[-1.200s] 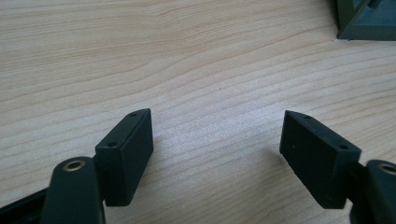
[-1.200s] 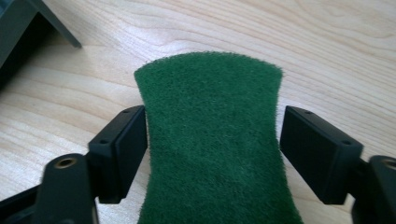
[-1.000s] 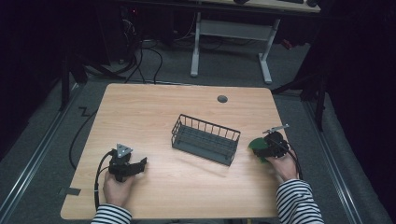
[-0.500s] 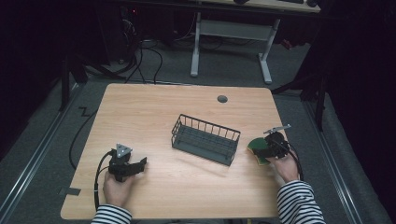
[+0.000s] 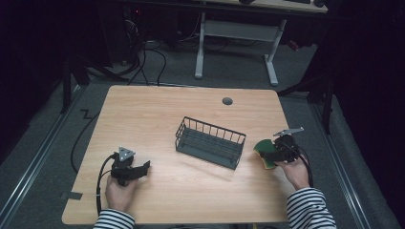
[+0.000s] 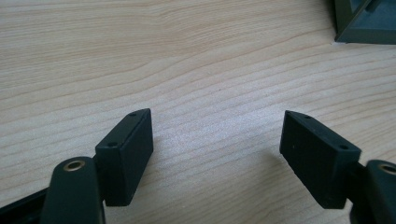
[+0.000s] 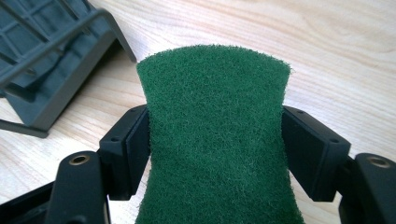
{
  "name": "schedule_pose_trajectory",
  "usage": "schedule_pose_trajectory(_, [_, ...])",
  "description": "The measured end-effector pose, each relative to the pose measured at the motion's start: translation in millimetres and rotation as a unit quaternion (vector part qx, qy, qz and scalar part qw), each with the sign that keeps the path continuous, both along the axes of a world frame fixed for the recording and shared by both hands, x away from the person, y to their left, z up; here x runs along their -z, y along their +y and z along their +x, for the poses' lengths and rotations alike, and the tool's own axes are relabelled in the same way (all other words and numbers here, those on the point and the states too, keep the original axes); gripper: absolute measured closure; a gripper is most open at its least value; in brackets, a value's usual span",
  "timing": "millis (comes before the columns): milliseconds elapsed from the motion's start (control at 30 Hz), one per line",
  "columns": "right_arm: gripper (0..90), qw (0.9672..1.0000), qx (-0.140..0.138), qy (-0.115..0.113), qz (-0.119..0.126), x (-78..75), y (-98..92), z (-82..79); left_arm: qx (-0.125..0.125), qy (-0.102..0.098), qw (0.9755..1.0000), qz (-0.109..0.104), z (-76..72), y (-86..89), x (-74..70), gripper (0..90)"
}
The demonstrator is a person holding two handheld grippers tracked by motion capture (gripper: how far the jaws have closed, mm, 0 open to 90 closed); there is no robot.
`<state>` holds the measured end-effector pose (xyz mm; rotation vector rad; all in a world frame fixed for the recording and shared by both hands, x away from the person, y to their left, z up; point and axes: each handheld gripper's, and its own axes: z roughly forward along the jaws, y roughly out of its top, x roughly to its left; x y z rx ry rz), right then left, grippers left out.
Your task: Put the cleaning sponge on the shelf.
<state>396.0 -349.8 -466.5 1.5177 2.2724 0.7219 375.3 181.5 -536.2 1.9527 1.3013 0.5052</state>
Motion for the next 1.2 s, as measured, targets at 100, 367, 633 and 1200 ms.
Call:
schedule_pose_trajectory(100, [29.3,0.9999,-0.006,-0.009,0.006,-7.4,1.1,-2.6,0.0,0.0,1.0,0.001,0.0,0.0,0.0,26.3])
schedule_pose_trajectory(367, [29.3,0.9992,-0.022,-0.028,0.02,-30.3,10.3,-9.1,-0.001,0.001,1.0,-0.003,0.1,0.4,0.0,26.3])
schedule_pose_trajectory(633, [29.3,0.9977,-0.038,-0.042,0.038,-52.7,20.1,-11.3,-0.001,0.001,1.0,-0.004,0.3,0.6,0.0,26.3])
schedule_pose_trajectory(1200, [29.3,0.9933,-0.103,-0.05,0.018,-86.1,65.0,7.0,-0.001,0.001,1.0,-0.007,0.4,1.2,0.0,26.2])
